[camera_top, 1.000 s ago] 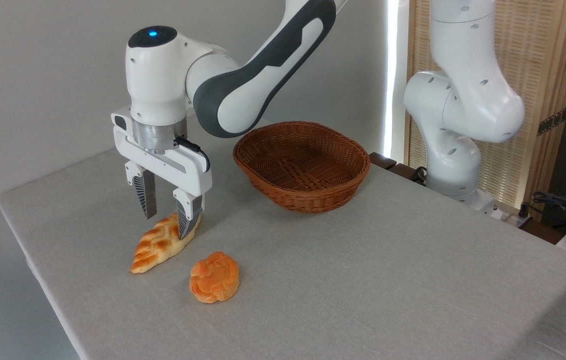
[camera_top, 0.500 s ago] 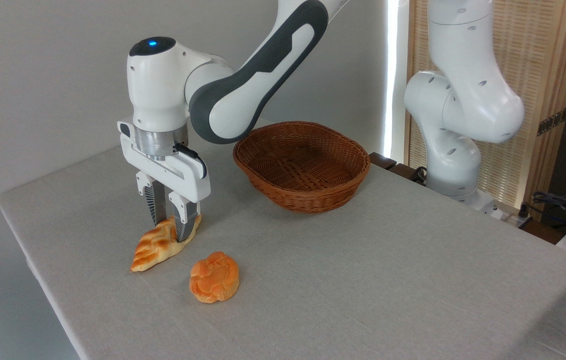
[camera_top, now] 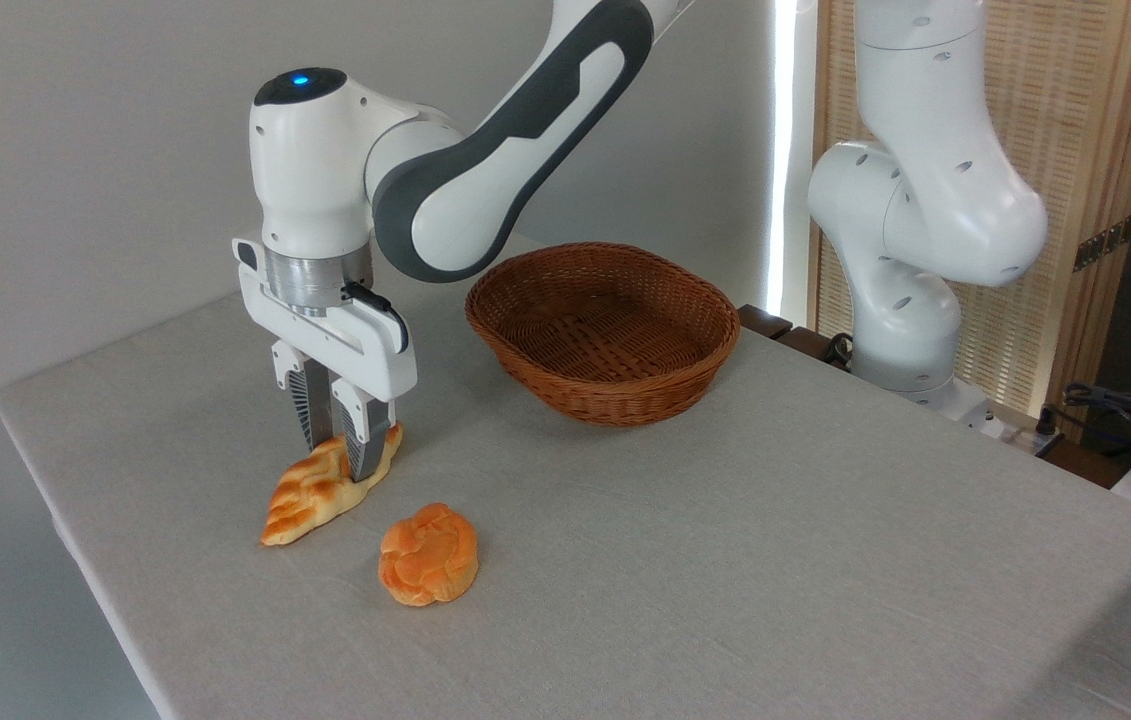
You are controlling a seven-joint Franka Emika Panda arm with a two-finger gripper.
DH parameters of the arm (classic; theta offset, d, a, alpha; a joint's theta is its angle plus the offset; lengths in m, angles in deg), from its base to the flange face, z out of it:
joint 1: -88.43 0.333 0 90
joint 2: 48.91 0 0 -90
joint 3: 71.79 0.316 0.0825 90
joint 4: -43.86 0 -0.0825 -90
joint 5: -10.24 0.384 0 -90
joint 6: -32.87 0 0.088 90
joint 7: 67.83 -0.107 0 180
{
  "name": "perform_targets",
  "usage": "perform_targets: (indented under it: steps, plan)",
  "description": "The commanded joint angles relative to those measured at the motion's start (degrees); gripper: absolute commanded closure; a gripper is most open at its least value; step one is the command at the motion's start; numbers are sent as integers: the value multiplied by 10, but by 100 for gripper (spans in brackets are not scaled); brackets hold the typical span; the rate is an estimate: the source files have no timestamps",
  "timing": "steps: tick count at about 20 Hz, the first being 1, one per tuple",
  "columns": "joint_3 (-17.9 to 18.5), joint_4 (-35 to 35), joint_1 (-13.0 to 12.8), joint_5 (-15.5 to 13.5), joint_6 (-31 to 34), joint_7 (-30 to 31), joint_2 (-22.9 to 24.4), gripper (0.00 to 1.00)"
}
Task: Put bread into the basket
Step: 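Close the gripper on the scored golden bread roll, then lift the held bread roll and carry it over the wicker basket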
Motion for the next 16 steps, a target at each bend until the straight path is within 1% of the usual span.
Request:
perform_targets:
  steps: [1, 5, 7, 10, 12, 13, 14, 16]
  plan:
    - [8, 18, -6, 3, 31, -24, -2, 98]
    - [11, 44, -4, 3, 72, -42, 7, 98]
    - [22, 56, -3, 2, 107, -50, 29, 98]
    - [27, 56, -4, -6, 174, -69, 89, 98]
    - [25, 52, -8, -7, 252, -87, 134, 97]
    - [24, 50, -11, -10, 294, -106, 158, 97]
    - [25, 45, -20, -20, 330, -126, 184, 97]
    - [26, 13, -25, -37, 369, -160, 250, 97]
